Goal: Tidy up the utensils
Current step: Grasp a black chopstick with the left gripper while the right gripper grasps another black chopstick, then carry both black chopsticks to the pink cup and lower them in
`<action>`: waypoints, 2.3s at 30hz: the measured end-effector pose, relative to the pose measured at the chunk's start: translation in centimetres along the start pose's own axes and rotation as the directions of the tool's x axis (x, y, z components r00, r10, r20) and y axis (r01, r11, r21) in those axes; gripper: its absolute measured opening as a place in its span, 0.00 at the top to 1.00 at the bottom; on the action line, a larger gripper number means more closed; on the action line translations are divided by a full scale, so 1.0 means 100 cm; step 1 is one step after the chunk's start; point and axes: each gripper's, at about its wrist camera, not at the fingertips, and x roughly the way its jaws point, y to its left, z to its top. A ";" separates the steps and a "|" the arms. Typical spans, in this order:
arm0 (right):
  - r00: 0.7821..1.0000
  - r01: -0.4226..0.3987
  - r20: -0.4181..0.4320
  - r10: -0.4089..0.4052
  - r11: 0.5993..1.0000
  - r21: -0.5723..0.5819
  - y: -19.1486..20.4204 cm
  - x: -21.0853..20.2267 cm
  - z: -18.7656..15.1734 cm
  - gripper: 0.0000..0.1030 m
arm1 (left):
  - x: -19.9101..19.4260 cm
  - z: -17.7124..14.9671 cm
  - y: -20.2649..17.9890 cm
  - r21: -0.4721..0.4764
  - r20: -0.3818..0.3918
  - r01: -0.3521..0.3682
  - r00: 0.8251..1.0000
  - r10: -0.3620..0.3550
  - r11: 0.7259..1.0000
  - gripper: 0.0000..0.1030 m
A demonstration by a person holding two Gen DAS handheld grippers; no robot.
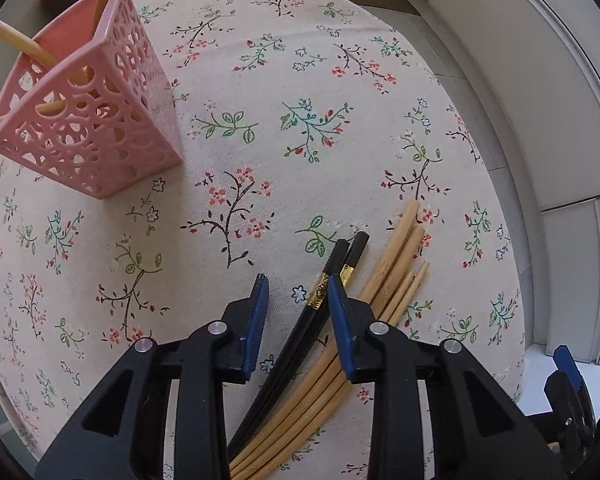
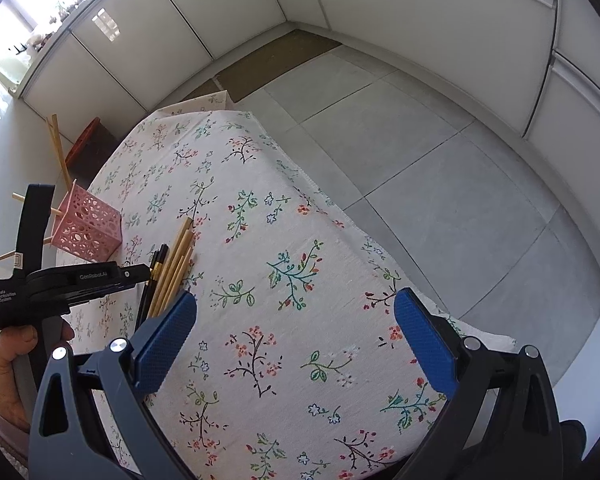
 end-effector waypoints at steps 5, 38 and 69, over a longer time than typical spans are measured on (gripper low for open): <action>1.000 -0.010 -0.012 0.010 1.000 -0.009 0.004 0.001 -0.001 0.06 | 0.006 0.002 0.004 0.038 0.007 -0.036 0.999 0.036 0.999 0.82; 0.944 -0.017 -0.330 -0.028 0.991 -0.134 0.180 0.134 0.020 0.69 | -0.144 -0.079 0.108 -0.063 0.340 0.071 0.939 -0.046 0.995 0.94; 0.919 -0.356 0.043 0.391 0.874 -0.329 0.180 -0.098 -0.015 0.93 | -0.224 -0.131 0.064 -0.041 0.541 -0.020 0.840 0.039 0.999 0.94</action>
